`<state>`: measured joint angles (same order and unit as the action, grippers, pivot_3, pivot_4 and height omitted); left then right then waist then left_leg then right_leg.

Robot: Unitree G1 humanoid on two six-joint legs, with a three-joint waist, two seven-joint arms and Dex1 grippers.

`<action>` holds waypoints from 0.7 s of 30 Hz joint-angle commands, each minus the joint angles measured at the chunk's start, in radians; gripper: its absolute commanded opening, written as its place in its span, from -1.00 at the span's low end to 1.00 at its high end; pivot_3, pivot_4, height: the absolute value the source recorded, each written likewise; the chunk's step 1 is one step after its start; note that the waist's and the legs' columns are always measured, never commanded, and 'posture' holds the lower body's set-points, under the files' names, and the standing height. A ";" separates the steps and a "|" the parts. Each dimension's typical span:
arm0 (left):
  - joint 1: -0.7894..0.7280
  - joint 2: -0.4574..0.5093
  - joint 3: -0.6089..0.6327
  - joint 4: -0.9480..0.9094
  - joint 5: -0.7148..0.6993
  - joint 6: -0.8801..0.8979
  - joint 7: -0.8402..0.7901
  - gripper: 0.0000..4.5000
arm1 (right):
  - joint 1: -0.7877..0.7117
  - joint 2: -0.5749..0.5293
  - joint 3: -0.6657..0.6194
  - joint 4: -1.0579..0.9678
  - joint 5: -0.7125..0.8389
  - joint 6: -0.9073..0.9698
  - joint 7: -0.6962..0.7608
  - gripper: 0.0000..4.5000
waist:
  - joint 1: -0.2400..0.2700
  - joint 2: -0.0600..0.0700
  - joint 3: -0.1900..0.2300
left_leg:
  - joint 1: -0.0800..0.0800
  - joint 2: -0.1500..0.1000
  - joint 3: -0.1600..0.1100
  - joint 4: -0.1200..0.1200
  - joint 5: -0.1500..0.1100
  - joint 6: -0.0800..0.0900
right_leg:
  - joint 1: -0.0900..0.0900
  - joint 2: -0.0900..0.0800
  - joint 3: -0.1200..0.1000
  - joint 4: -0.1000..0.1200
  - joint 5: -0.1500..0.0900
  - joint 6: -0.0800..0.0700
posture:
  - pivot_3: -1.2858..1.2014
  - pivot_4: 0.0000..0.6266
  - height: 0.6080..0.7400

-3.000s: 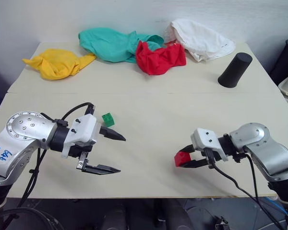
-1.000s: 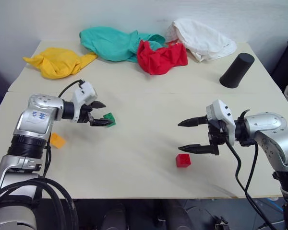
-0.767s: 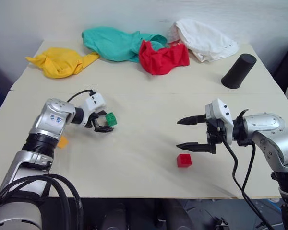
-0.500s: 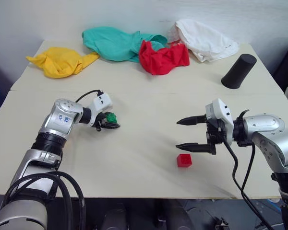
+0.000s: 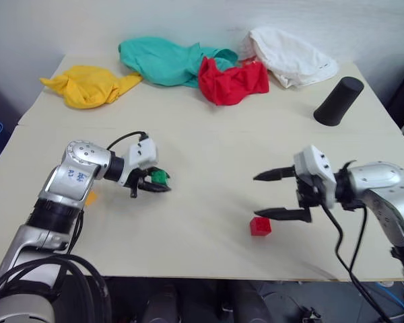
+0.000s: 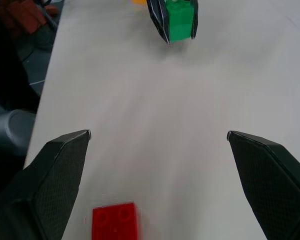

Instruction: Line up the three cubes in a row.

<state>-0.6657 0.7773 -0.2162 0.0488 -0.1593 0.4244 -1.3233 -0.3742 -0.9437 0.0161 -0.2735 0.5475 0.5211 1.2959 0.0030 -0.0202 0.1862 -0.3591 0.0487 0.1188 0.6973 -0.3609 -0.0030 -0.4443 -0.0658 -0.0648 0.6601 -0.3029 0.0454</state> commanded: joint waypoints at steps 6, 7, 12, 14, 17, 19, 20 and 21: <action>0.076 -0.085 -0.183 -0.279 0.096 0.058 0.092 -0.32 | 0.145 -0.124 -0.119 -0.026 -0.022 -0.137 0.112 1.00 | 0.001 0.000 0.000 | 0.003 -0.001 0.001 0.002 0.000 0.001 | 0.002 0.000 0.002 -0.001 0.000 0.001 | 0.03 -0.52 1.00; 0.082 -0.103 -0.204 -0.289 0.109 0.071 0.109 -0.32 | 0.161 -0.132 -0.126 -0.035 -0.020 -0.139 0.113 1.00 | 0.001 0.000 0.000 | 0.003 -0.001 0.001 0.002 0.000 0.001 | 0.002 0.001 0.002 -0.001 0.001 0.001 | 0.03 -0.52 1.00; 0.082 -0.147 -0.239 -0.300 0.119 0.129 0.150 -0.32 | 0.216 -0.160 -0.154 -0.060 -0.024 -0.150 0.125 1.00 | -0.005 0.000 0.000 | 0.004 0.000 0.001 0.001 0.000 0.000 | 0.002 0.002 0.004 -0.001 0.000 0.001 | 0.03 -0.52 1.00; 0.079 -0.150 -0.247 -0.294 0.127 0.140 0.159 -0.32 | 0.222 -0.160 -0.158 -0.061 -0.022 -0.149 0.119 1.00 | -0.004 0.000 0.000 | 0.004 0.000 0.001 0.001 0.000 0.000 | 0.002 0.002 0.004 0.000 0.000 0.001 | 0.03 -0.52 1.00; 0.075 -0.156 -0.258 -0.291 0.135 0.156 0.170 -0.32 | 0.221 -0.152 -0.157 -0.057 -0.029 -0.149 0.106 1.00 | -0.002 0.000 0.000 | 0.004 0.000 0.001 0.001 0.000 0.000 | 0.002 0.002 0.004 0.000 0.000 0.001 | 0.03 -0.52 1.00; 0.076 -0.161 -0.270 -0.295 0.141 0.163 0.181 -0.32 | 0.217 -0.144 -0.151 -0.053 -0.034 -0.151 0.097 1.00 | -0.002 0.000 0.000 | 0.004 0.000 0.001 0.001 0.000 0.000 | 0.002 0.002 0.004 -0.001 0.000 0.001 | 0.03 -0.52 1.00; 0.077 -0.164 -0.273 -0.297 0.144 0.174 0.190 -0.32 | 0.214 -0.140 -0.147 -0.053 -0.035 -0.150 0.092 1.00 | -0.001 0.000 0.000 | 0.004 0.000 0.001 0.001 0.000 0.000 | 0.002 0.002 0.004 -0.001 0.000 0.001 | 0.03 -0.52 1.00; 0.078 -0.167 -0.277 -0.297 0.152 0.178 0.201 -0.32 | 0.211 -0.137 -0.143 -0.053 -0.036 -0.149 0.088 1.00 | 0.000 0.000 0.000 | 0.004 0.000 0.001 0.001 0.000 0.000 | 0.002 0.002 0.004 -0.001 0.000 0.001 | 0.03 -0.52 1.00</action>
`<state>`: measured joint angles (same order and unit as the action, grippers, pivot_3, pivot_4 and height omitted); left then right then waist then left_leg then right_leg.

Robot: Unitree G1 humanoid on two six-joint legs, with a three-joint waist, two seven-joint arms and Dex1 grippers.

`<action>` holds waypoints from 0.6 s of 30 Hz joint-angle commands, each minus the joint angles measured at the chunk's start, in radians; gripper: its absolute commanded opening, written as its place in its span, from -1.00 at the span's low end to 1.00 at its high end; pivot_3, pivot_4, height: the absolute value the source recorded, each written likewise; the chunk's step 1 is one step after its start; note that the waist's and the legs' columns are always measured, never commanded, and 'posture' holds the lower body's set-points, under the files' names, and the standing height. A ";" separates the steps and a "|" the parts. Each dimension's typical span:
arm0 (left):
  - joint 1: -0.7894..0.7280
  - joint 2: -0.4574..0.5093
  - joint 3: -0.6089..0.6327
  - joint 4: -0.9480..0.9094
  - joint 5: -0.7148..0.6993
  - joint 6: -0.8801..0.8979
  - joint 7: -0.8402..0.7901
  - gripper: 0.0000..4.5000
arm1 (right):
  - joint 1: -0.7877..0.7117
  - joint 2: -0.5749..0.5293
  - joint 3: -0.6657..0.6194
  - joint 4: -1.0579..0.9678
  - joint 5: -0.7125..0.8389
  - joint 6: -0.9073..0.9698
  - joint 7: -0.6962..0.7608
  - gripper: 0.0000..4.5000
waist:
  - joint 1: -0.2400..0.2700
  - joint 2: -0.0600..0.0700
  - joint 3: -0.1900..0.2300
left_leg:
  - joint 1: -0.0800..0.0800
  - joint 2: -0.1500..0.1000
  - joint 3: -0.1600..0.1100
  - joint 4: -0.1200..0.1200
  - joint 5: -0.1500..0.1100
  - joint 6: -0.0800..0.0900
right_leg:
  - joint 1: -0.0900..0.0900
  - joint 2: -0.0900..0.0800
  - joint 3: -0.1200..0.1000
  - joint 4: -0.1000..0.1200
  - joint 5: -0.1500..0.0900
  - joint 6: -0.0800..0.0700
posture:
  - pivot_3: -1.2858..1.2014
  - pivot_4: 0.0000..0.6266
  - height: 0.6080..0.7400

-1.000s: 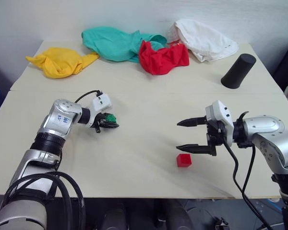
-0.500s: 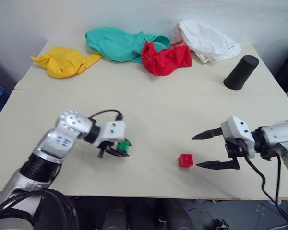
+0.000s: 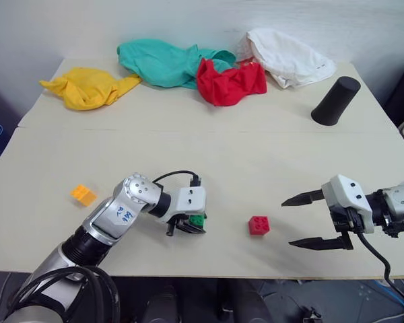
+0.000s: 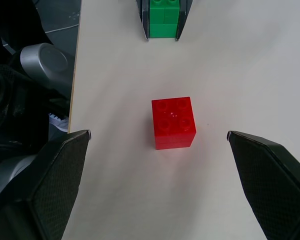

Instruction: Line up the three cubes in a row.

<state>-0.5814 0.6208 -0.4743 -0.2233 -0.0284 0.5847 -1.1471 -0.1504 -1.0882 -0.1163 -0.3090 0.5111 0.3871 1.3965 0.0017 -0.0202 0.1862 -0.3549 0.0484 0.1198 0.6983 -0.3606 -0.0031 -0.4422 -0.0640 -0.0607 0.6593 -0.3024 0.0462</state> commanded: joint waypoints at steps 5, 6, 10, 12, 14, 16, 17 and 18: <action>0.004 -0.009 -0.021 -0.040 0.035 0.058 0.058 -0.01 | -0.043 0.026 0.011 -0.006 0.002 -0.009 -0.020 1.00 | 0.005 0.000 0.000 | 0.001 0.000 0.000 0.000 0.000 0.000 | 0.001 0.000 0.000 0.000 0.000 0.000 | 0.03 -0.52 1.00; 0.007 -0.003 -0.011 -0.052 0.020 0.073 0.052 0.07 | -0.056 0.030 0.016 0.000 0.005 -0.003 -0.018 1.00 | 0.005 0.000 0.000 | 0.001 0.000 0.000 0.000 0.000 0.000 | 0.001 0.000 0.000 0.000 0.000 0.000 | 0.03 -0.52 1.00; -0.005 0.008 0.054 -0.089 -0.045 0.166 0.048 0.58 | -0.101 0.045 0.040 0.021 0.008 0.008 -0.011 1.00 | 0.003 0.000 0.000 | 0.001 0.000 0.000 0.000 0.000 0.000 | 0.001 0.000 0.000 0.000 0.000 0.000 | 0.03 -0.52 1.00; -0.021 0.030 0.121 -0.099 -0.082 0.227 0.056 0.85 | -0.129 0.054 0.056 0.034 0.010 0.013 -0.004 1.00 | 0.000 0.000 0.000 | 0.001 0.000 0.000 0.000 0.000 0.000 | 0.001 0.000 0.000 0.000 0.000 0.000 | 0.03 -0.52 1.00; -0.030 0.067 0.240 -0.129 -0.164 0.333 0.045 1.00 | -0.162 0.064 0.074 0.055 0.012 0.012 0.007 1.00 | -0.006 0.000 0.000 | 0.001 0.000 -0.001 0.000 0.000 0.000 | 0.001 0.000 0.000 0.000 0.000 0.000 | 0.03 -0.52 1.00; -0.013 0.146 0.385 -0.153 -0.227 0.401 0.033 1.00 | -0.210 0.080 0.091 0.082 0.017 0.017 0.020 1.00 | -0.011 0.000 0.000 | 0.001 0.001 0.000 0.000 0.000 0.000 | 0.000 0.001 0.000 0.001 0.000 -0.001 | 0.03 -0.52 1.00; 0.012 0.192 0.458 -0.159 -0.249 0.420 0.029 1.00 | -0.237 0.089 0.097 0.094 0.024 0.022 0.027 1.00 | -0.011 0.000 0.000 | 0.001 0.001 0.000 -0.001 0.000 -0.001 | 0.000 0.001 0.000 0.001 -0.001 -0.001 | 0.03 -0.52 1.00; 0.044 0.236 0.527 -0.164 -0.265 0.438 0.028 1.00 | -0.262 0.098 0.101 0.104 0.034 0.034 0.032 1.00 | -0.016 0.000 0.000 | 0.001 0.001 0.000 0.000 0.000 -0.001 | 0.000 0.001 0.000 0.001 -0.001 -0.001 | 0.03 -0.52 1.00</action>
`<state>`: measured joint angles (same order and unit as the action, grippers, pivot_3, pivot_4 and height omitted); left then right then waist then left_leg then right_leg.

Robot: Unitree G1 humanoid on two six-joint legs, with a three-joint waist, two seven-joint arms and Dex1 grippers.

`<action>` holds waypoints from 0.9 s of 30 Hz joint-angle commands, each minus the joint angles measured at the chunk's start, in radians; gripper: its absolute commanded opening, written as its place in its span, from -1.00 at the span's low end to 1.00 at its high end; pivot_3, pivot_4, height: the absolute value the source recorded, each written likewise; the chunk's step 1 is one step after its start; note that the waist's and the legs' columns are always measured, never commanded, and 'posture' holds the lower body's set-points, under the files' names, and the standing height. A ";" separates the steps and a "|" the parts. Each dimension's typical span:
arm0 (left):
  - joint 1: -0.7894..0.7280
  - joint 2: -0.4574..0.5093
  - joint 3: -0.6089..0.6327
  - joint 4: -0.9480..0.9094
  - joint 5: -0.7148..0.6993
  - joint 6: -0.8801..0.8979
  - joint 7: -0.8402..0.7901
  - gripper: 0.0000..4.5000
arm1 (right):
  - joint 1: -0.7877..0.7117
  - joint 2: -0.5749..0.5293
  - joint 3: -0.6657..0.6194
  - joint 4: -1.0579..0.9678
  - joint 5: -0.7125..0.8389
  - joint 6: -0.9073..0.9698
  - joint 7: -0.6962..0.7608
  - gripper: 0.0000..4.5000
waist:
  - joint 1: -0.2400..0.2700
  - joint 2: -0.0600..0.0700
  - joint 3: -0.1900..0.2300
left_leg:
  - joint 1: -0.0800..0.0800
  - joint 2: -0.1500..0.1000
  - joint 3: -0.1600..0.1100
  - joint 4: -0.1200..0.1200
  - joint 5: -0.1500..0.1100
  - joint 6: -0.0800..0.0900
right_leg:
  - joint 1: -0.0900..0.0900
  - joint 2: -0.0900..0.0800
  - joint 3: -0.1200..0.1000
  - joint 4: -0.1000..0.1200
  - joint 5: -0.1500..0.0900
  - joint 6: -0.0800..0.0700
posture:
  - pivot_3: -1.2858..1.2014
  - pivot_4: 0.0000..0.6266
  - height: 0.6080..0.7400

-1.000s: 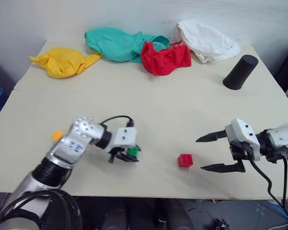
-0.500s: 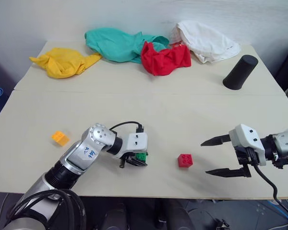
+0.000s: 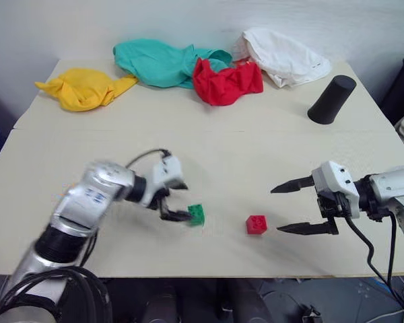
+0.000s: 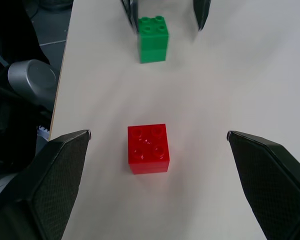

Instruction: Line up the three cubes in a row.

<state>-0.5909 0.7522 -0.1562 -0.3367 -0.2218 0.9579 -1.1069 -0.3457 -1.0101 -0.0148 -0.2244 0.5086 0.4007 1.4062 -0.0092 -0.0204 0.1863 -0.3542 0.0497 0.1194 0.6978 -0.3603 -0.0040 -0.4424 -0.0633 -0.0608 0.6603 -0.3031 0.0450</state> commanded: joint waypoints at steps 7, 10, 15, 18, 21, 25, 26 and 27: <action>0.460 0.199 0.738 -0.111 -0.088 0.146 0.054 1.00 | -0.205 0.088 0.020 0.054 0.114 0.110 0.047 1.00 | -0.018 0.000 0.000 | 0.000 0.001 -0.001 -0.001 0.000 -0.001 | -0.001 -0.001 0.000 -0.001 -0.001 -0.001 | 0.03 -0.52 1.00; 0.646 0.161 0.906 -0.166 -0.090 0.122 0.049 1.00 | -0.232 0.107 0.050 0.092 0.087 0.082 0.073 1.00 | -0.016 0.000 0.000 | 0.000 0.000 -0.001 -0.001 -0.001 0.000 | -0.001 -0.002 -0.001 -0.001 -0.001 -0.001 | 0.03 -0.52 1.00; 0.802 0.135 0.973 -0.176 -0.081 0.015 0.076 1.00 | -0.277 0.127 0.094 0.152 0.034 0.029 0.112 1.00 | 0.001 0.000 0.000 | 0.000 -0.002 -0.003 -0.001 -0.001 0.000 | 0.000 -0.006 -0.002 -0.001 -0.001 -0.001 | 0.03 -0.52 1.00; 0.756 0.117 0.931 -0.245 -0.170 0.018 0.089 1.00 | -0.287 0.130 0.106 0.163 0.019 0.020 0.120 1.00 | 0.006 0.000 0.000 | 0.000 -0.002 -0.002 -0.002 -0.002 0.001 | 0.000 -0.007 -0.002 -0.001 -0.001 -0.001 | 0.03 -0.52 1.00; 0.710 0.150 0.850 -0.311 -0.206 0.036 0.121 1.00 | -0.275 0.120 0.103 0.150 0.021 0.023 0.134 1.00 | 0.010 -0.001 0.000 | -0.001 -0.003 -0.004 -0.002 -0.002 0.001 | 0.000 -0.008 -0.003 -0.001 -0.001 -0.001 | 0.03 -0.52 1.00; 0.545 0.146 0.726 -0.331 -0.334 0.059 0.135 1.00 | -0.244 0.082 0.091 0.123 0.029 0.052 0.135 1.00 | -0.001 -0.001 0.000 | 0.000 -0.002 -0.003 -0.004 -0.001 0.000 | 0.000 -0.007 -0.003 -0.001 -0.001 -0.001 | 0.03 -0.52 1.00; 0.509 0.153 0.657 -0.330 -0.345 0.058 0.134 1.00 | -0.233 0.072 0.084 0.114 0.031 0.052 0.133 1.00 | 0.002 -0.001 0.000 | 0.000 -0.002 -0.003 -0.004 -0.001 0.000 | 0.000 -0.007 -0.003 -0.001 -0.001 -0.001 | 0.03 -0.52 1.00; 0.468 0.151 0.588 -0.323 -0.342 0.052 0.148 1.00 | -0.221 0.064 0.077 0.102 0.031 0.054 0.126 1.00 | 0.003 -0.001 0.000 | 0.000 -0.003 -0.003 -0.004 -0.001 0.000 | 0.000 -0.008 -0.003 -0.001 -0.001 -0.001 | 0.03 -0.52 1.00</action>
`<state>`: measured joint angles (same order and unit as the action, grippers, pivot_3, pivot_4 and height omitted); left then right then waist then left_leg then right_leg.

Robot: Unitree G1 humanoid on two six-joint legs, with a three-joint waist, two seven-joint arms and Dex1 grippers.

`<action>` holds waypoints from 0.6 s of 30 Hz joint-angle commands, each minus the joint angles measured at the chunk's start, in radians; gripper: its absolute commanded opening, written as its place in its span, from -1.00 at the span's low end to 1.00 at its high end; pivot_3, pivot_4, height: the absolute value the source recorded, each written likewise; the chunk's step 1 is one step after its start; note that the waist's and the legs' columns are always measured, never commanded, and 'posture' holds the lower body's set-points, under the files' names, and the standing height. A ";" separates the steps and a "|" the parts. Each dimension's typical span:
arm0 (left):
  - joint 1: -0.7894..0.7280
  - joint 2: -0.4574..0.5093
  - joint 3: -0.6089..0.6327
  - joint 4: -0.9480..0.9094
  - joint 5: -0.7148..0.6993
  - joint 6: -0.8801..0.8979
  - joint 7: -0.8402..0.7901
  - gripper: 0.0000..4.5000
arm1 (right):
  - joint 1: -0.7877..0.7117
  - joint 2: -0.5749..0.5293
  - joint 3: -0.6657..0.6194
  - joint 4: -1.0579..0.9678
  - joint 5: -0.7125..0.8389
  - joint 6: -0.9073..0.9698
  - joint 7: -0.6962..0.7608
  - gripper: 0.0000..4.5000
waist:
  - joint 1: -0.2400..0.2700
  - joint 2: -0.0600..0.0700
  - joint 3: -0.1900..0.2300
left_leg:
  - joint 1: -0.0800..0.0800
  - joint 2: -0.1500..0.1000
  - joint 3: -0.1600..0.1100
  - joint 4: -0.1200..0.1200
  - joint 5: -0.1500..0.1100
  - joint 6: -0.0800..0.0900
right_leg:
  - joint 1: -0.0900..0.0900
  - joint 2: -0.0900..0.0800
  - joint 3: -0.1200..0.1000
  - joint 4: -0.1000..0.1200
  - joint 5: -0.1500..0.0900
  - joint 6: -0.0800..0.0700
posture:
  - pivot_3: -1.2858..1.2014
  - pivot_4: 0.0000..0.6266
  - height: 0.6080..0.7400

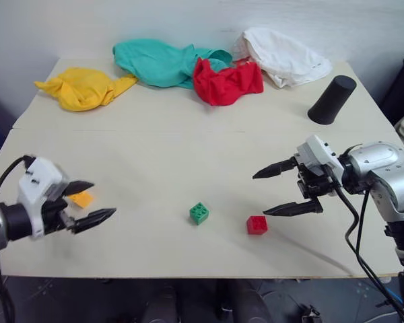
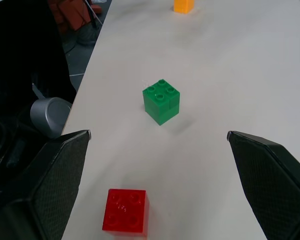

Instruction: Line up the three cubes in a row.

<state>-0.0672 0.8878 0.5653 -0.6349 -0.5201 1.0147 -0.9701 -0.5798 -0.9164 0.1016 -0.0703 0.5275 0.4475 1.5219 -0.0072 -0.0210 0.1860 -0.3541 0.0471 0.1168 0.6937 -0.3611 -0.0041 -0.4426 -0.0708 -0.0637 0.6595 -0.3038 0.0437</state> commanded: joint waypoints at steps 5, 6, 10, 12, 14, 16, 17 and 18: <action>-0.258 -0.128 -0.419 -0.011 -0.060 0.105 0.172 1.00 | 0.134 -0.092 -0.124 -0.177 0.062 0.073 -0.032 1.00 | 0.007 0.000 0.000 | -0.001 -0.001 0.000 0.000 0.000 0.001 | 0.000 0.000 0.000 0.000 0.000 0.001 | 0.03 -0.52 1.00; -0.286 -0.152 -0.461 -0.009 -0.056 0.125 0.202 1.00 | 0.160 -0.104 -0.141 -0.200 0.069 0.083 -0.038 1.00 | 0.007 0.000 0.000 | -0.001 -0.001 0.000 0.000 0.000 0.001 | 0.000 0.000 0.001 -0.001 0.000 0.001 | 0.03 -0.52 1.00; -0.385 -0.241 -0.606 0.030 -0.040 0.193 0.284 1.00 | 0.261 -0.147 -0.208 -0.281 0.100 0.118 -0.064 1.00 | 0.005 0.000 0.000 | -0.001 -0.001 0.001 0.001 0.000 0.001 | 0.000 0.001 0.001 -0.001 0.001 0.001 | 0.03 -0.52 1.00; -0.428 -0.288 -0.670 0.057 -0.022 0.221 0.333 1.00 | 0.298 -0.161 -0.237 -0.314 0.114 0.136 -0.080 1.00 | 0.003 0.000 0.000 | 0.000 0.000 0.002 0.001 0.000 0.001 | 0.000 0.003 0.002 0.000 0.001 0.001 | 0.03 -0.52 1.00; -0.462 -0.310 -0.741 0.082 0.011 0.228 0.372 1.00 | 0.326 -0.171 -0.265 -0.343 0.130 0.155 -0.097 1.00 | 0.006 0.000 0.000 | 0.000 0.000 0.001 0.001 0.001 0.000 | 0.000 0.004 0.003 0.000 0.001 0.001 | 0.03 -0.52 1.00; -0.482 -0.318 -0.787 0.106 0.036 0.227 0.398 1.00 | 0.346 -0.176 -0.287 -0.365 0.143 0.170 -0.109 1.00 | 0.006 0.000 0.000 | 0.001 0.000 0.001 0.001 0.001 -0.001 | 0.000 0.005 0.004 0.000 0.001 0.001 | 0.03 -0.52 1.00; -0.491 -0.324 -0.805 0.118 0.048 0.231 0.413 1.00 | 0.353 -0.178 -0.296 -0.373 0.149 0.175 -0.115 1.00 | 0.006 0.000 0.000 | 0.001 0.000 0.001 0.001 0.001 -0.001 | 0.000 0.005 0.004 0.000 0.001 0.001 | 0.03 -0.52 1.00; -0.499 -0.327 -0.831 0.129 0.064 0.224 0.424 1.00 | 0.358 -0.178 -0.302 -0.381 0.152 0.178 -0.124 1.00 | 0.006 0.000 0.000 | 0.001 0.001 0.001 0.001 0.001 -0.001 | 0.000 0.006 0.004 0.000 0.001 0.001 | 0.03 -0.52 1.00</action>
<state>-0.5483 0.5645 -0.2441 -0.5045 -0.4814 1.2452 -0.5656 -0.2215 -1.0774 -0.1617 -0.4160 0.6522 0.6190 1.4092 -0.0013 -0.0214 0.1859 -0.3531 0.0475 0.1184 0.6950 -0.3602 -0.0048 -0.4421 -0.0652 -0.0592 0.6596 -0.3031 0.0449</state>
